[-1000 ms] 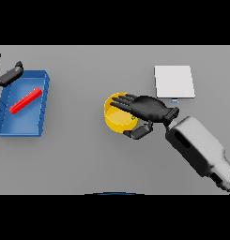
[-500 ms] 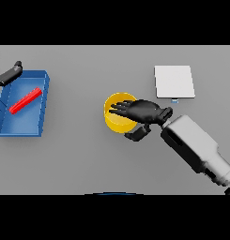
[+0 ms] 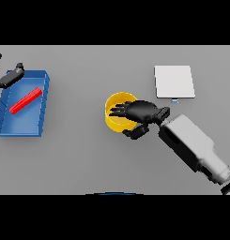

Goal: Pick up the red beaker and tilt it to pour out 1 green nut into yellow bowl. Pick up the yellow bowl and place it on the metallic measuring scale.

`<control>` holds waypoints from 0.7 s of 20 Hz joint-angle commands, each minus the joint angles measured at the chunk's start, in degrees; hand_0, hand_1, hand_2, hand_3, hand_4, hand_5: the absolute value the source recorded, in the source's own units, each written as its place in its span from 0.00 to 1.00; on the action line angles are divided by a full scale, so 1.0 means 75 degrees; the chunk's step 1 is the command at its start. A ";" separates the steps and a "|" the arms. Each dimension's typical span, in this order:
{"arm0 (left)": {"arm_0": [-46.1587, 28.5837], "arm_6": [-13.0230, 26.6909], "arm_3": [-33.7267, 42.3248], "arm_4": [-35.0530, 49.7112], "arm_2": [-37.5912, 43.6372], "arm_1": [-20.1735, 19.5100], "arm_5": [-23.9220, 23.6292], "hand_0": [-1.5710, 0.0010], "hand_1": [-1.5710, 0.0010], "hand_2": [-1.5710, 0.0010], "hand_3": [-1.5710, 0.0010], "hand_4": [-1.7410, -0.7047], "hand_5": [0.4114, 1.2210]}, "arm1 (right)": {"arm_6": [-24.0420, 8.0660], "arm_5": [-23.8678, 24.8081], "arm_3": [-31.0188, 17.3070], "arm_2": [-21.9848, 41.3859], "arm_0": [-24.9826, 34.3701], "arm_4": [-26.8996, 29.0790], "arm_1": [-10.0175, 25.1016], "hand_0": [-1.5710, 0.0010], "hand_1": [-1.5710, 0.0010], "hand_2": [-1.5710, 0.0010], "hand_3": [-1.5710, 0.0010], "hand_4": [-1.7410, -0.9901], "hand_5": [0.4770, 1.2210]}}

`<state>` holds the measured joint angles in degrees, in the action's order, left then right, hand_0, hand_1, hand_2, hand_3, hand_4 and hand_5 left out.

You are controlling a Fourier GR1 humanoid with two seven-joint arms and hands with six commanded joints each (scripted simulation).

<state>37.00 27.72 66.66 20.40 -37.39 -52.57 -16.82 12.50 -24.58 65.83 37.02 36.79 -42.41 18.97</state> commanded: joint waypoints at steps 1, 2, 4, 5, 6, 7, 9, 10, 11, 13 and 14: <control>0.0021 0.0016 -0.0044 0.0012 0.0015 0.0027 -0.0007 1.00 1.00 1.00 1.00 0.91 0.39 | 0.0022 -0.0009 0.0033 0.0029 -0.0059 0.0008 -0.0022 0.96 0.96 0.91 0.89 0.50 0.49; 0.0093 0.0057 -0.0134 0.0037 0.0040 0.0059 0.0040 1.00 1.00 1.00 1.00 0.91 0.39 | -0.0050 0.0008 -0.0012 0.0073 -0.0081 -0.0038 -0.0071 0.89 0.91 0.87 0.84 0.46 0.53; 0.0079 -0.0001 -0.0121 0.0014 0.0025 0.0044 0.0061 1.00 1.00 1.00 1.00 0.92 0.39 | -0.0040 -0.0089 0.0141 0.0147 -0.0074 -0.0086 -0.0012 0.70 0.76 0.76 0.73 0.35 0.70; 0.0055 -0.0036 -0.0100 0.0033 0.0042 0.0050 0.0027 1.00 1.00 1.00 1.00 0.91 0.40 | 0.0028 -0.0083 0.0072 0.0164 -0.0035 -0.0113 -0.0017 0.60 0.68 0.69 0.59 0.36 0.76; 0.0030 -0.0042 -0.0081 -0.0010 0.0017 0.0010 0.0015 1.00 1.00 1.00 1.00 0.92 0.40 | 0.0121 -0.0066 -0.0005 0.0160 0.0007 -0.0113 -0.0020 0.50 0.59 0.62 0.47 0.36 0.81; 0.0112 0.0007 -0.0118 -0.0012 0.0028 0.0025 0.0034 1.00 1.00 1.00 1.00 0.92 0.40 | 0.0184 -0.0139 -0.0045 0.0152 0.0034 -0.0072 -0.0009 0.40 0.49 0.50 0.38 0.29 0.85; 0.0124 -0.0013 -0.0192 0.0008 0.0037 0.0028 0.0111 1.00 1.00 1.00 1.00 0.92 0.40 | 0.0200 -0.0193 0.0097 0.0152 -0.0047 -0.0012 0.0070 0.26 0.31 0.32 0.34 0.20 0.90; 0.0055 -0.0041 -0.0165 -0.0023 -0.0008 0.0082 0.0040 1.00 1.00 1.00 1.00 0.91 0.40 | 0.0173 -0.0167 0.0169 0.0165 -0.0094 -0.0013 0.0097 0.21 0.25 0.26 0.33 0.16 0.92; 0.0115 -0.0021 -0.0204 -0.0029 -0.0023 0.0165 0.0038 1.00 1.00 1.00 1.00 0.91 0.40 | 0.0100 -0.0210 0.0202 0.0174 -0.0061 -0.0020 0.0096 0.16 0.20 0.20 0.31 0.13 0.94; 0.0125 -0.0102 -0.0209 -0.0012 0.0024 0.0089 0.0077 1.00 1.00 1.00 1.00 0.92 0.39 | -0.0107 -0.0267 0.0247 0.0120 0.0030 -0.0025 0.0136 0.11 0.13 0.13 0.28 0.09 0.96; 0.0122 -0.0086 -0.0154 -0.0024 0.0011 0.0077 0.0059 1.00 1.00 1.00 1.00 0.92 0.39 | -0.0267 -0.0342 0.0354 0.0106 0.0040 0.0001 0.0157 0.08 0.10 0.10 0.27 0.08 0.97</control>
<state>37.92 27.04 65.51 20.22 -37.31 -51.98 -16.37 10.54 -27.13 68.49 37.82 37.11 -42.38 20.15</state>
